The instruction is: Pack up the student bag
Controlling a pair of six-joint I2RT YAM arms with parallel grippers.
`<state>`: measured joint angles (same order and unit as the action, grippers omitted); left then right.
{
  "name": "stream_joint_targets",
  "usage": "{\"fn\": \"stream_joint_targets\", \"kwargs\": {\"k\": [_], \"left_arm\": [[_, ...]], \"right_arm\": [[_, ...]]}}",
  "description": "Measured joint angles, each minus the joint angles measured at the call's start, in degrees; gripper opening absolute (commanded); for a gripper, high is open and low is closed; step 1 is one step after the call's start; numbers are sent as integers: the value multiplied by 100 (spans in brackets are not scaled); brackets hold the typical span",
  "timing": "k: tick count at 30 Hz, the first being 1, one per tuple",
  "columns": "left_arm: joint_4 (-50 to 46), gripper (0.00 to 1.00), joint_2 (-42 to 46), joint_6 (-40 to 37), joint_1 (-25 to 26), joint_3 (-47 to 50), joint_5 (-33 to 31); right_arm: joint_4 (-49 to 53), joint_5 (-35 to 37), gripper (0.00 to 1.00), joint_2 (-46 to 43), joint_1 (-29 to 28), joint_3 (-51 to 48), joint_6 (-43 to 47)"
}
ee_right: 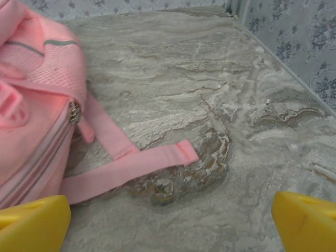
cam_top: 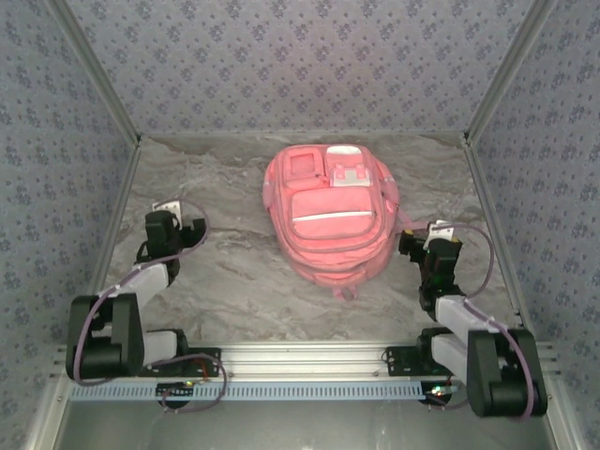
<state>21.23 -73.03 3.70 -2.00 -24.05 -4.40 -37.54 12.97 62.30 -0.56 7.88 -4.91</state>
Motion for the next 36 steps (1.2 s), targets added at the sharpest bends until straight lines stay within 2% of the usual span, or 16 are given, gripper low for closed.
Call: {"fn": "stream_joint_targets", "kwargs": {"k": [4,8,10,14,18,36], "left_arm": [[896,98,-577,-7,-205,157,402],[2286,98,-1318,22,-227,319,557],[2243,98,-1491,-42,-205,310,656],[2247,98,-1526,-116,-48,181,649],[2315,98,-1526,-136,-17,120,608],[2321,98,-1526,-221,116,120,433]], "right_arm": [[-1349,-72,100,1023,208,-120,-63],[-2861,-302,100,2345,310,-157,-59],[-3119,-479,100,2791,348,-129,-17],[-2406,-568,100,2712,348,490,17],[-1954,-529,100,2671,103,1296,232],[-1519,-505,100,2629,9,1233,437]]}}
